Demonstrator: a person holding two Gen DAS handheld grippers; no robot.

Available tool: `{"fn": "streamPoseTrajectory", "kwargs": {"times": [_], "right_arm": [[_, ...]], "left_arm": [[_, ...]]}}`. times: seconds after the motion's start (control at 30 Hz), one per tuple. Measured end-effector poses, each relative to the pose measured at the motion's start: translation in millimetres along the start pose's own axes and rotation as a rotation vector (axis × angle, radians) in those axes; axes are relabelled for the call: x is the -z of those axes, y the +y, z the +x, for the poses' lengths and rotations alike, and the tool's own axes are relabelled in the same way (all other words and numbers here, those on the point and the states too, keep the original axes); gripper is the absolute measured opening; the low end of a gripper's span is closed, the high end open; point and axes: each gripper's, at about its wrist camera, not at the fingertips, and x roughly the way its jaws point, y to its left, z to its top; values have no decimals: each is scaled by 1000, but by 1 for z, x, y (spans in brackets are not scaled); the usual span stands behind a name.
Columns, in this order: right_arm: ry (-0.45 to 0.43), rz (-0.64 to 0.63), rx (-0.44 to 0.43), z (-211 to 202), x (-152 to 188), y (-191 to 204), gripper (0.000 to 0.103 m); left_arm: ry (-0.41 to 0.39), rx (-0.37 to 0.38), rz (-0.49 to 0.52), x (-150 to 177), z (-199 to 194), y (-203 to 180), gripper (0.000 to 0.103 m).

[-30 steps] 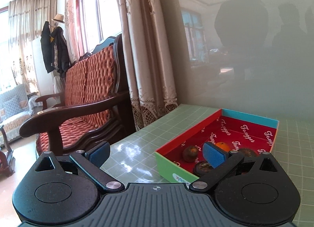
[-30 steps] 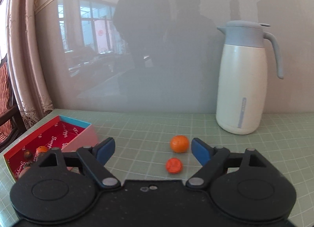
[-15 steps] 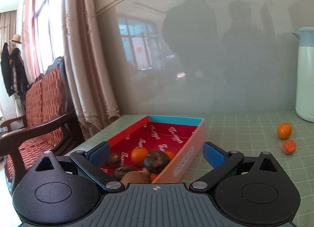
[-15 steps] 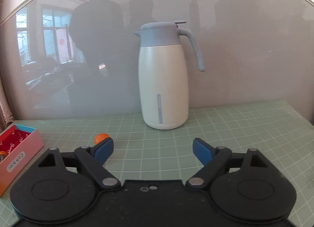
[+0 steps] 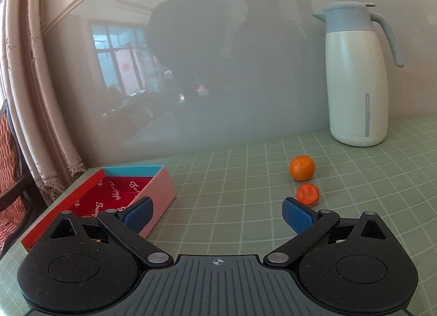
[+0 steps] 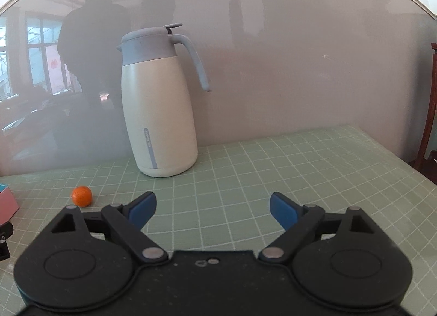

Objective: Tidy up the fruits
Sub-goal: 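Move the left gripper to the remaining cut orange piece and close on it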

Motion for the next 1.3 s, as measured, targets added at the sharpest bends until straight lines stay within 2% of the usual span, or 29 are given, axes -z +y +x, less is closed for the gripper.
{"fn": "streamPoseTrajectory", "kwargs": {"times": [0.5, 0.93, 1.3], "right_arm": [[-10, 4, 0, -3, 0, -13, 90], [-10, 9, 7, -2, -1, -21, 90], [-4, 2, 12, 2, -1, -24, 90]], "left_arm": [[-11, 68, 38, -10, 14, -36, 100], [109, 127, -33, -12, 42, -48, 100], [93, 126, -19, -15, 57, -64, 100]]}}
